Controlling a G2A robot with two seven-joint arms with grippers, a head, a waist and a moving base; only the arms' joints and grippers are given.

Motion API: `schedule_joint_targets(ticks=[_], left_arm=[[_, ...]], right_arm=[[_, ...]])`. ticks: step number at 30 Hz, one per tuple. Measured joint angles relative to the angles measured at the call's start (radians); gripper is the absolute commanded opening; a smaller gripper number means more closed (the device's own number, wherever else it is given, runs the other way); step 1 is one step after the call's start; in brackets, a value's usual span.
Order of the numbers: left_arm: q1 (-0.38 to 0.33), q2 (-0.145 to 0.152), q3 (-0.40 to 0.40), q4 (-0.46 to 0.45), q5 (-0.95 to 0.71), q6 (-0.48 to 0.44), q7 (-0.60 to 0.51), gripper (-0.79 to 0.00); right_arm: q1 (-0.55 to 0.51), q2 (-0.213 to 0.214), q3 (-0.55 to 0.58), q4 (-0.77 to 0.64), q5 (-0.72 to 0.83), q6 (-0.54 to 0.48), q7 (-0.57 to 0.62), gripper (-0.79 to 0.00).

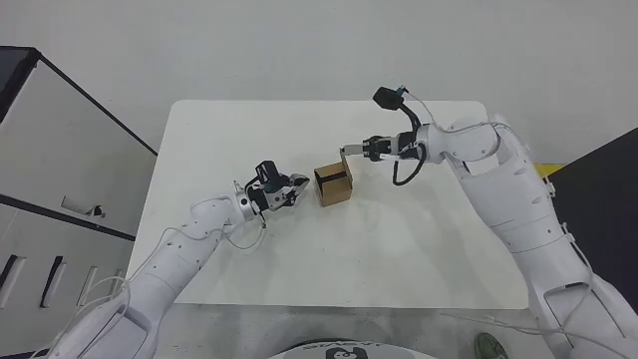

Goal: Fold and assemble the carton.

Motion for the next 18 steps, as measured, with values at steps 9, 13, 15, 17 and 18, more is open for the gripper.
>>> schedule_joint_targets(ticks=[9, 13, 15, 17, 18], left_arm=[[-0.007, -0.008, 0.015, 0.009, -0.003, -0.013, 0.000, -0.785], [-0.013, -0.012, 0.022, 0.019, -0.007, -0.019, 0.002, -0.785], [-0.015, -0.014, 0.026, 0.025, -0.010, -0.025, 0.004, -0.785], [-0.018, -0.018, 0.033, 0.029, -0.012, -0.032, 0.005, -0.785], [-0.019, -0.019, 0.036, 0.030, -0.012, -0.034, 0.006, -0.785]], right_arm=[[0.039, -0.003, -0.053, 0.009, -0.069, 0.035, 0.036, -0.434], [0.055, -0.005, -0.073, 0.014, -0.084, 0.039, 0.045, -0.443], [0.062, -0.006, -0.082, 0.017, -0.089, 0.040, 0.049, -0.449], [0.068, -0.007, -0.090, 0.021, -0.092, 0.041, 0.052, -0.456], [0.071, -0.008, -0.093, 0.024, -0.092, 0.041, 0.053, -0.468]])
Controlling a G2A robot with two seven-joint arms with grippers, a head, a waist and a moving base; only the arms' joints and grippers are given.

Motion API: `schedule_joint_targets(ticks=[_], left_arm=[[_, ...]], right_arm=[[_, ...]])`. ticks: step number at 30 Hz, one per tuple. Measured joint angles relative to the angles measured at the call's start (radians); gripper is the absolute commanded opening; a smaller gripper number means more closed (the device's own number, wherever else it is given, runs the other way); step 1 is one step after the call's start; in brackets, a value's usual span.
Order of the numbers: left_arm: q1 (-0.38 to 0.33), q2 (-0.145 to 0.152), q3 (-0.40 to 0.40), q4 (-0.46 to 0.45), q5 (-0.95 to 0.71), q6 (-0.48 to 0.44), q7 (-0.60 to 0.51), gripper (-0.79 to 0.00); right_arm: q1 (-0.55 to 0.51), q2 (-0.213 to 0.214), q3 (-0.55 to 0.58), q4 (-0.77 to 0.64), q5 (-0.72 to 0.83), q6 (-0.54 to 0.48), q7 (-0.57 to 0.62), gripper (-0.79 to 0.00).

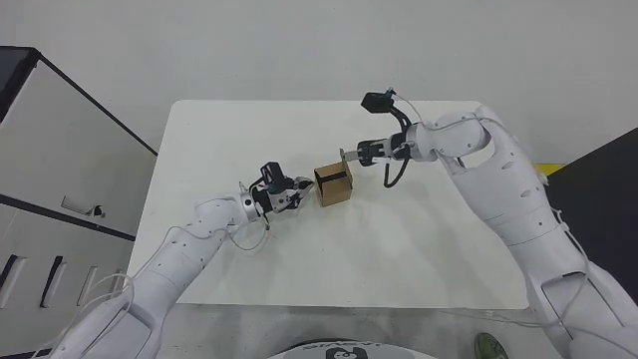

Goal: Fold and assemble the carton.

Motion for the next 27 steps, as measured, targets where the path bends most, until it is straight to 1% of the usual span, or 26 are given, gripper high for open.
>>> schedule_joint_targets(ticks=[3, 6, 9, 14, 19, 20, 22, 25, 26, 27], left_arm=[[-0.004, -0.004, 0.008, 0.005, 0.000, 0.000, 0.004, -0.785], [-0.009, -0.007, 0.013, 0.012, 0.001, 0.000, 0.008, -0.785], [-0.013, -0.010, 0.016, 0.019, 0.002, 0.001, 0.012, -0.785], [-0.017, -0.013, 0.020, 0.029, 0.000, 0.000, 0.018, -0.785], [-0.020, -0.015, 0.023, 0.036, -0.001, 0.001, 0.021, -0.785], [-0.020, -0.016, 0.024, 0.037, -0.001, 0.000, 0.023, -0.702], [-0.022, -0.016, 0.024, 0.040, -0.001, 0.001, 0.024, -0.511], [-0.023, -0.017, 0.025, 0.043, 0.001, 0.002, 0.025, -0.357], [-0.023, -0.018, 0.025, 0.044, 0.001, 0.002, 0.026, -0.320], [-0.024, -0.018, 0.026, 0.045, 0.001, 0.002, 0.027, -0.305]], right_arm=[[0.009, -0.002, -0.012, 0.008, -0.002, 0.001, 0.003, -0.474], [0.017, -0.005, -0.023, 0.018, -0.001, -0.001, 0.004, -0.511], [0.028, -0.008, -0.037, 0.027, -0.005, -0.002, 0.008, -0.514], [0.051, -0.014, -0.064, 0.041, -0.015, -0.002, 0.019, -0.496], [0.074, -0.020, -0.089, 0.054, -0.025, -0.002, 0.033, -0.446], [0.080, -0.022, -0.094, 0.057, -0.026, -0.002, 0.035, -0.434], [0.087, -0.024, -0.101, 0.060, -0.026, -0.003, 0.038, -0.431], [0.099, -0.027, -0.112, 0.068, -0.026, -0.006, 0.043, -0.449], [0.104, -0.029, -0.117, 0.072, -0.026, -0.007, 0.046, -0.462], [0.108, -0.030, -0.121, 0.075, -0.027, -0.007, 0.048, -0.480]])
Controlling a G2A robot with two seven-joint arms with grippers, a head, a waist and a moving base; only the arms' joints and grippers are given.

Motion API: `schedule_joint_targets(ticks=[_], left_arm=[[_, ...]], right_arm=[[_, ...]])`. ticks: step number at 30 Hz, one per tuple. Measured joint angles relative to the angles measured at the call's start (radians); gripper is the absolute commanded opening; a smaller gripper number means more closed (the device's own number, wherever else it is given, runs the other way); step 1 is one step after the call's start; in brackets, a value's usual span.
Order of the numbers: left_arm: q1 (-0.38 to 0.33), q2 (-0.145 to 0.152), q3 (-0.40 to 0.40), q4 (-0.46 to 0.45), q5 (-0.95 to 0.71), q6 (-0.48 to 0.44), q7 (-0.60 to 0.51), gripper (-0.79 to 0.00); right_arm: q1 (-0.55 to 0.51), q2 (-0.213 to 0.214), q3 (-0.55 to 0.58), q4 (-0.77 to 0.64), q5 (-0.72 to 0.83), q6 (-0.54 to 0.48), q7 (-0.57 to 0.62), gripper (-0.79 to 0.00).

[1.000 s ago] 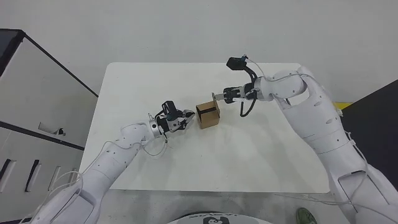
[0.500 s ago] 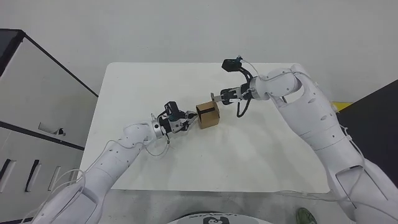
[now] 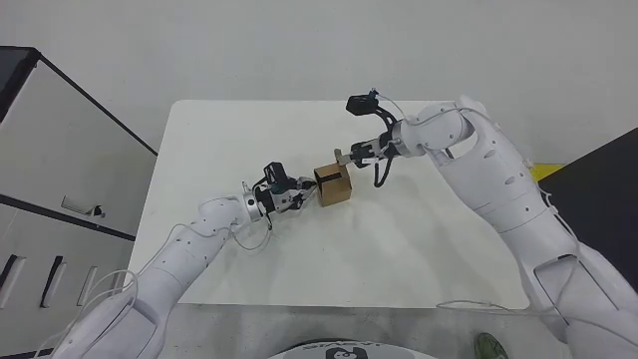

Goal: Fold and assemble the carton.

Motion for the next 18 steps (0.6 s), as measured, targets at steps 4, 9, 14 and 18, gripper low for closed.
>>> schedule_joint_targets(ticks=[4, 9, 14, 18], left_arm=[[-0.002, 0.000, 0.001, 0.003, 0.004, 0.000, 0.004, -0.151], [-0.002, -0.001, 0.001, 0.008, 0.005, 0.000, 0.012, -0.163], [-0.002, -0.001, 0.001, 0.011, 0.005, -0.001, 0.017, -0.234], [-0.002, -0.001, 0.001, 0.012, 0.005, -0.001, 0.018, -0.289]], right_arm=[[0.018, -0.007, -0.022, 0.016, -0.003, -0.001, 0.009, -0.520], [0.046, -0.019, -0.056, 0.036, -0.012, 0.000, 0.020, -0.536], [0.067, -0.030, -0.082, 0.057, -0.015, 0.003, 0.022, -0.542], [0.076, -0.036, -0.093, 0.070, -0.011, 0.005, 0.022, -0.573]])
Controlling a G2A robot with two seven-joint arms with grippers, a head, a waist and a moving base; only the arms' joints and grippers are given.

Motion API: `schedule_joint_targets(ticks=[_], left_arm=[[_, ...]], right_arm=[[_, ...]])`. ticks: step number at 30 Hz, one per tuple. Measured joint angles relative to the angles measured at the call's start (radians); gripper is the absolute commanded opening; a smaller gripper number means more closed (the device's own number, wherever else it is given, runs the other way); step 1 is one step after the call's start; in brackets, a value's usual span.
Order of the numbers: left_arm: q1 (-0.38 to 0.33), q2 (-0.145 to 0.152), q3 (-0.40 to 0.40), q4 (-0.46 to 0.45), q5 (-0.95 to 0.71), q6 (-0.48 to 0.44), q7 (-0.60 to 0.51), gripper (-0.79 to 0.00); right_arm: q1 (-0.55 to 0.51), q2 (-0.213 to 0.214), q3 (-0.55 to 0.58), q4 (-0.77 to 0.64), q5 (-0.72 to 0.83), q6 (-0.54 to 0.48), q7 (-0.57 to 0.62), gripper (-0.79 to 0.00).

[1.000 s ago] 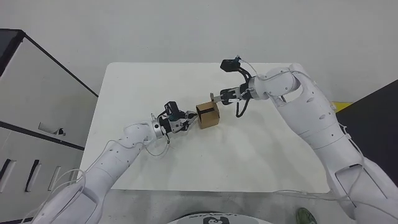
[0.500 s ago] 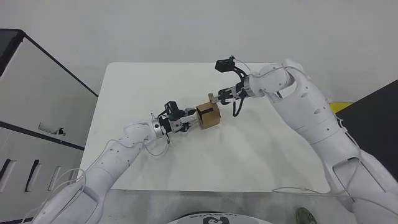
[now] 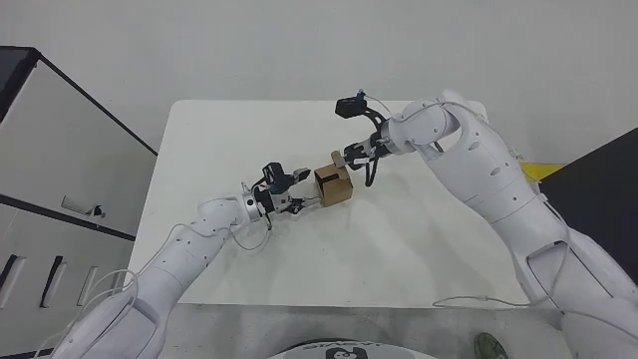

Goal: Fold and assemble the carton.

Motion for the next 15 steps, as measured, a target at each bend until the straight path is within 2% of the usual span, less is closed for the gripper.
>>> schedule_joint_targets(ticks=[4, 6, 9, 11, 14, 15], left_arm=[[-0.001, 0.000, 0.001, 0.001, 0.004, -0.002, 0.002, -0.339], [-0.001, 0.000, 0.002, 0.002, 0.004, -0.002, 0.002, -0.409], [-0.002, -0.001, 0.002, 0.002, 0.004, -0.003, 0.001, -0.453], [-0.002, -0.001, 0.003, 0.003, 0.004, -0.003, 0.001, -0.563], [-0.001, -0.002, 0.003, 0.004, 0.002, -0.004, -0.001, -0.625], [-0.001, -0.002, 0.003, 0.004, 0.002, -0.004, -0.001, -0.736]], right_arm=[[0.006, -0.005, -0.013, 0.010, -0.002, 0.004, 0.003, -0.610], [0.010, -0.008, -0.020, 0.015, -0.003, 0.005, 0.005, -0.613], [0.017, -0.013, -0.031, 0.021, -0.006, 0.006, 0.007, -0.613], [0.023, -0.018, -0.041, 0.025, -0.008, 0.006, 0.010, -0.616], [0.032, -0.025, -0.055, 0.034, -0.011, 0.008, 0.012, -0.613], [0.035, -0.027, -0.059, 0.037, -0.011, 0.010, 0.012, -0.616]])
